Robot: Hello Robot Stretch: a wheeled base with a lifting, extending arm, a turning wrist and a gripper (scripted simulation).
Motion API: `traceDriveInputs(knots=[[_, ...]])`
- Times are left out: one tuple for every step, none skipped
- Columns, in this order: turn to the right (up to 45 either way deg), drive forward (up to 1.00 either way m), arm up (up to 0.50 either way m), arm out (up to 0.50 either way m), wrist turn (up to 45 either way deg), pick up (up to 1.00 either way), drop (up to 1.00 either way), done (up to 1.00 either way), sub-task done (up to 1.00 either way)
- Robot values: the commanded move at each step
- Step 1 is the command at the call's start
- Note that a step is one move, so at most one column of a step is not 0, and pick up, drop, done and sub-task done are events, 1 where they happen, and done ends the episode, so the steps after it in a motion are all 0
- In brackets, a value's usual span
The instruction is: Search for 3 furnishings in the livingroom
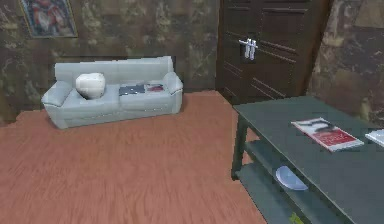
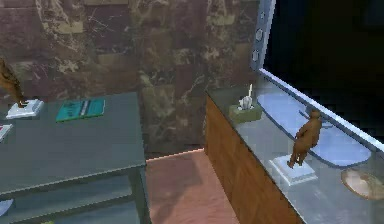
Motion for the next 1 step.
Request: traceDriveInputs(knots=[[-15.0,0.0,0.0,0.0,0.0,0.0,0.0,0.0,0.0]])
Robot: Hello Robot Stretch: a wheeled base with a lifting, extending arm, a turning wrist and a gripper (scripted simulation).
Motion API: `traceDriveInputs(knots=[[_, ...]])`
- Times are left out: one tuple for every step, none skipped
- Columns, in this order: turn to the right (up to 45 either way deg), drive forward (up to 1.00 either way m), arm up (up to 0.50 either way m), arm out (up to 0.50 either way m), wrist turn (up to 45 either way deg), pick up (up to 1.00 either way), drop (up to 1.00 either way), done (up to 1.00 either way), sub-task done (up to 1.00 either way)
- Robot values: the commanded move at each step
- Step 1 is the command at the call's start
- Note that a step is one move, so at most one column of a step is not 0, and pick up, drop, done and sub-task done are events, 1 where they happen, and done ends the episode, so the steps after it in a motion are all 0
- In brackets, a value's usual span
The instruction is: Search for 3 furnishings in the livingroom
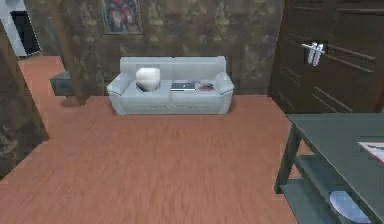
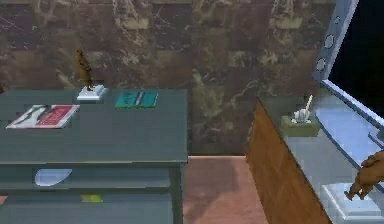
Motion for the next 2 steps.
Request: traceDriveInputs(knots=[[0.0,1.0,0.0,0.0,0.0,0.0,0.0,0.0,0.0],[0.0,0.8,0.0,0.0,0.0,0.0,0.0,0.0,0.0]])
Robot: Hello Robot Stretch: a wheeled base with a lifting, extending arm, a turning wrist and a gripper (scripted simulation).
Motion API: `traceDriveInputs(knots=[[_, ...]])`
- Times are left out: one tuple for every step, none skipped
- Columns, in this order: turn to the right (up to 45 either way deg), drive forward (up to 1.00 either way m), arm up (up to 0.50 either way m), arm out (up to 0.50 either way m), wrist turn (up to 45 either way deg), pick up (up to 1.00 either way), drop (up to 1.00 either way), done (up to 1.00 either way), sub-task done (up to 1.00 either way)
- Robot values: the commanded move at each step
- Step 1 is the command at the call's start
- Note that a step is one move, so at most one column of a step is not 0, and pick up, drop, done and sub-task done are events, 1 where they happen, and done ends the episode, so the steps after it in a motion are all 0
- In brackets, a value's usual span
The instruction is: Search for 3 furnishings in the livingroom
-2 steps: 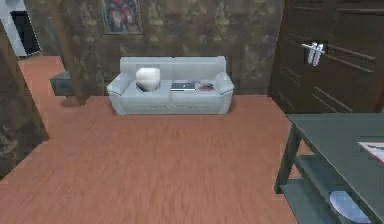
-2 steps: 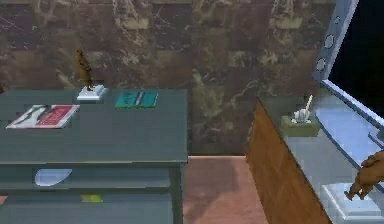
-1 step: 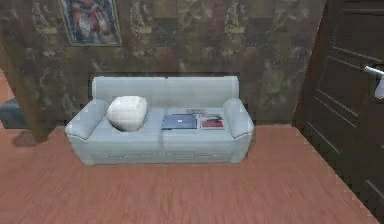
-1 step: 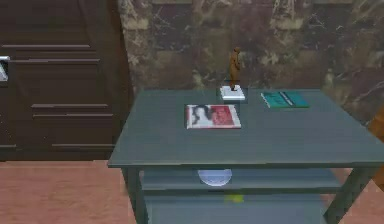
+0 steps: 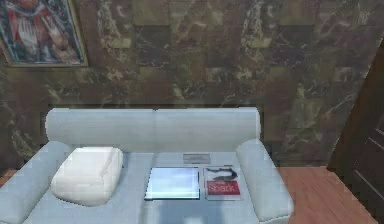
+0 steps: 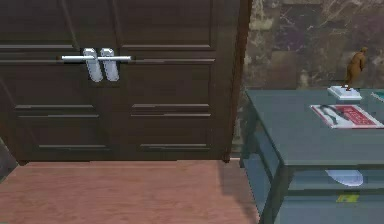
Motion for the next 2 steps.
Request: traceDriveInputs(knots=[[-12.0,0.0,0.0,0.0,0.0,0.0,0.0,0.0,0.0],[0.0,0.0,0.0,0.0,0.0,0.0,0.0,1.0,0.0]])
